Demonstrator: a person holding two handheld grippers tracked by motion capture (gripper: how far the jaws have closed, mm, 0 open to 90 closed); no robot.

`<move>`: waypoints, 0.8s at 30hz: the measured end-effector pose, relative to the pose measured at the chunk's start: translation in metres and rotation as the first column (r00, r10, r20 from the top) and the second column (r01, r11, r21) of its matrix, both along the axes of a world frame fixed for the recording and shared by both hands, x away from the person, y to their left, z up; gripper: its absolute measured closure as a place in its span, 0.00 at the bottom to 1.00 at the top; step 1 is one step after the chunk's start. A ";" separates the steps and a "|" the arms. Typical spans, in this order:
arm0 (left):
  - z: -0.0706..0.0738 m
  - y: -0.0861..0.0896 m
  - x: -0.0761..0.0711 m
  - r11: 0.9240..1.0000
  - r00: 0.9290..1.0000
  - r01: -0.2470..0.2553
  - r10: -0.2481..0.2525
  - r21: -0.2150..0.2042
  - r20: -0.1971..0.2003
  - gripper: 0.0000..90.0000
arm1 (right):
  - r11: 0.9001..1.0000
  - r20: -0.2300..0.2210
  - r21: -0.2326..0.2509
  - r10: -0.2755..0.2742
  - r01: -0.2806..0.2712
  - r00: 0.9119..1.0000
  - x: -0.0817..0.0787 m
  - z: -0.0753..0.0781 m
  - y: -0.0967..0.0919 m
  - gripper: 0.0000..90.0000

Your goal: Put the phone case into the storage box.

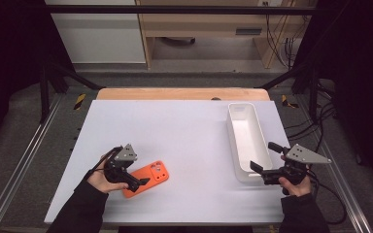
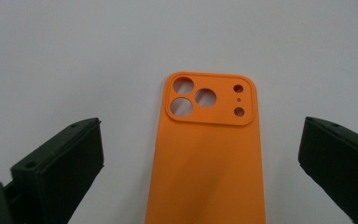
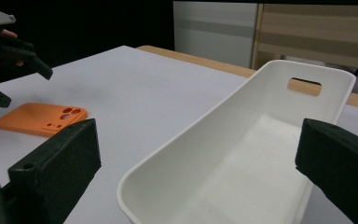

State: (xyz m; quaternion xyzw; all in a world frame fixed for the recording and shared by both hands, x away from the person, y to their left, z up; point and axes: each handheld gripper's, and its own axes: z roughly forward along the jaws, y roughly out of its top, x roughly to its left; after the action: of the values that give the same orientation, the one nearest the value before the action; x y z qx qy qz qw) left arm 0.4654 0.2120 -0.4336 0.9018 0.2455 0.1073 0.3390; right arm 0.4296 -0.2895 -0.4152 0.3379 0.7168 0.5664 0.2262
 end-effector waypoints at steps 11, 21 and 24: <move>-0.016 -0.006 0.003 0.999 0.999 0.013 -0.011 0.046 -0.051 0.00 | 1.000 0.001 0.002 0.002 -0.002 1.000 0.000 0.000 0.000 0.00; -0.027 -0.009 0.004 0.995 0.996 0.019 -0.011 0.094 -0.089 0.00 | 1.000 -0.001 0.000 0.003 -0.003 1.000 0.000 0.000 0.000 0.00; -0.029 -0.008 0.005 0.995 0.995 0.020 -0.011 0.097 -0.099 0.00 | 1.000 -0.001 0.002 0.001 -0.001 1.000 0.000 0.000 0.000 0.00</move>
State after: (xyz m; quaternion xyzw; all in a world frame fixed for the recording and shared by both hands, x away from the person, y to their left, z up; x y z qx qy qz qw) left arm 0.4703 0.2036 -0.4627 0.9235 0.2494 0.0718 0.2826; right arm 0.4298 -0.2897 -0.4151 0.3381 0.7164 0.5672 0.2253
